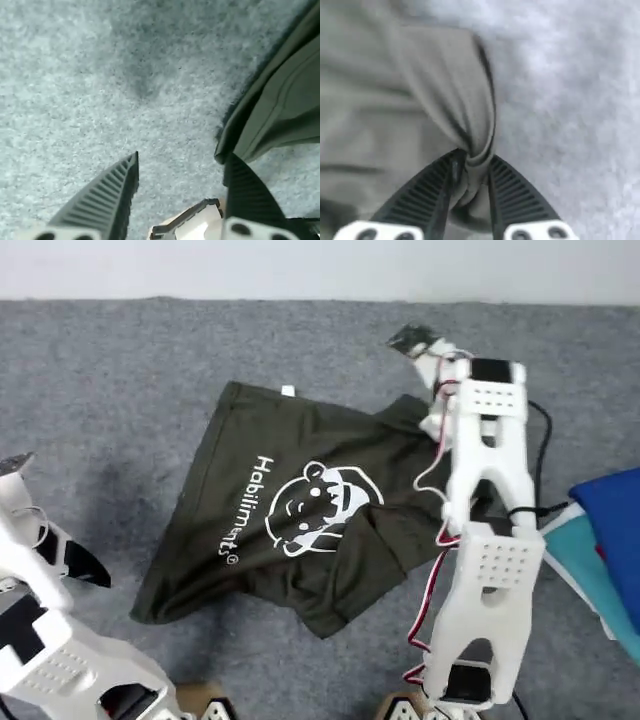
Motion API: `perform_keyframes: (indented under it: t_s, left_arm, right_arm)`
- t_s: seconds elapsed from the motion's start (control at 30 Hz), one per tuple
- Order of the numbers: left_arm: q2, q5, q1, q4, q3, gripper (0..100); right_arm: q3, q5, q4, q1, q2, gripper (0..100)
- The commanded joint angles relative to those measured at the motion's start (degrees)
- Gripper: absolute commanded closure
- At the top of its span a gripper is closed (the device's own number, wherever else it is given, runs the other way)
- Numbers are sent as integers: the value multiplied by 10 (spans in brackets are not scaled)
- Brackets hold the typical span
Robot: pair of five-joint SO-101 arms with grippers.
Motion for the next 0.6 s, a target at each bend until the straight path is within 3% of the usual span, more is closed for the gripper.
perform_keyframes:
  t_s: [0.0,0.1,0.2,0.33,0.57]
  left_arm:
    - [-32,8,-4,19,-16,742]
    - [-32,8,-4,19,-16,742]
    - [-32,8,-4,19,-16,742]
    - [-32,8,-2,19,-8,742]
    - [-32,8,-1,19,36,742]
  right_arm:
    - [-52,-1,-5,35,13,957]
    - [-69,-47,12,44,26,926]
    - [-110,-82,65,38,24,789]
    - [-175,-69,138,17,25,640]
    - [-264,-64,252,-22,21,634]
